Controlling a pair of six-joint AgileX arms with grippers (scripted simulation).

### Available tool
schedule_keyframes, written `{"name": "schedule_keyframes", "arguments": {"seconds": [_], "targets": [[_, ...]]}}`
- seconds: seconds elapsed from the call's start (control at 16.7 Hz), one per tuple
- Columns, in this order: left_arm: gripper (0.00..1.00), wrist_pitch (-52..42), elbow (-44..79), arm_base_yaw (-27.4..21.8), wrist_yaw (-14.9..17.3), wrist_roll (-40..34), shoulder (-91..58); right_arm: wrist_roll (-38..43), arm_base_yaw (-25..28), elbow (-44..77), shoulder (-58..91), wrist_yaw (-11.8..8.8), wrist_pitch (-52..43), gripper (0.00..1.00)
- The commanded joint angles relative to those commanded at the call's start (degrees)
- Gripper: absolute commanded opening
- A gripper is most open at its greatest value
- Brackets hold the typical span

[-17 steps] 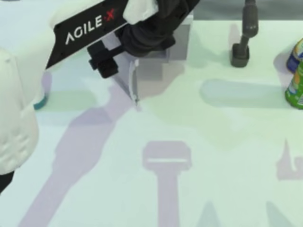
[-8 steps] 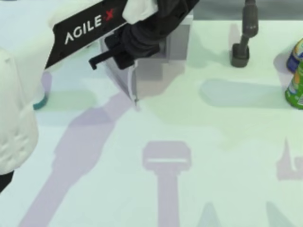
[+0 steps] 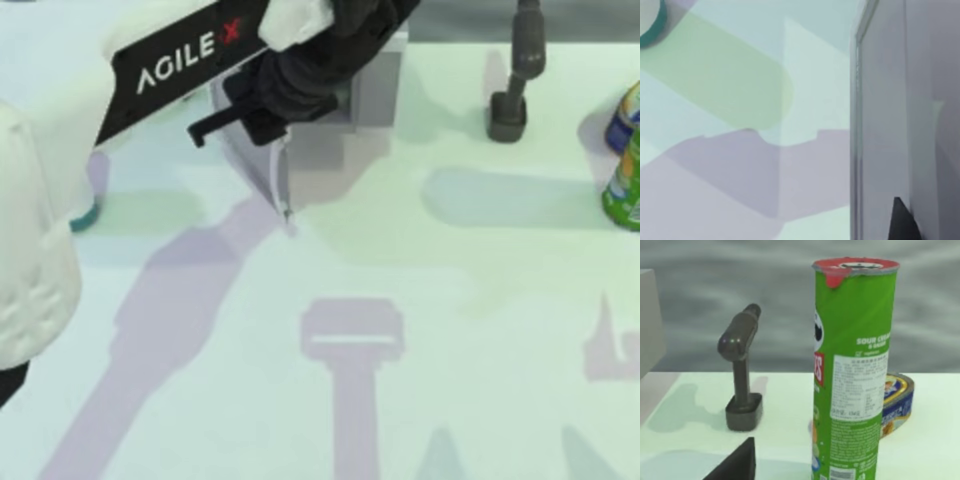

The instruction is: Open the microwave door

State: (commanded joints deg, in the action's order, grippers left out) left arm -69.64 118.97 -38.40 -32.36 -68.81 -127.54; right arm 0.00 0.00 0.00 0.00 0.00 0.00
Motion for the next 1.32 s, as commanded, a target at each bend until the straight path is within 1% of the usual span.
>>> {"name": "schedule_keyframes", "arguments": {"seconds": [0.18, 0.36, 0.54, 0.78, 0.9, 1.02, 1.14, 1.32], "targets": [[0.0, -0.6, 0.8, -0.2, 0.5, 0.1, -0.5, 0.0, 0.0, 0.0, 0.0, 0.0, 0.0, 1.0], [0.0, -5.3, 6.5, 0.3, 3.3, 0.5, -3.4, 0.0, 0.0, 0.0, 0.0, 0.0, 0.0, 1.0], [0.0, -12.6, 17.5, 1.7, 7.8, 0.9, -8.0, 0.0, 0.0, 0.0, 0.0, 0.0, 0.0, 1.0], [0.0, -23.6, 34.6, 4.0, 15.0, 1.9, -14.4, 0.0, 0.0, 0.0, 0.0, 0.0, 0.0, 1.0], [0.0, -28.6, 41.1, 5.0, 18.3, 2.6, -17.2, 0.0, 0.0, 0.0, 0.0, 0.0, 0.0, 1.0], [0.0, -32.2, 45.4, 5.6, 21.0, 3.2, -19.2, 0.0, 0.0, 0.0, 0.0, 0.0, 0.0, 1.0], [0.0, -34.0, 47.2, 5.9, 22.3, 3.6, -20.2, 0.0, 0.0, 0.0, 0.0, 0.0, 0.0, 1.0], [0.0, -34.1, 47.3, 5.9, 22.4, 3.6, -20.2, 0.0, 0.0, 0.0, 0.0, 0.0, 0.0, 1.0]]}}
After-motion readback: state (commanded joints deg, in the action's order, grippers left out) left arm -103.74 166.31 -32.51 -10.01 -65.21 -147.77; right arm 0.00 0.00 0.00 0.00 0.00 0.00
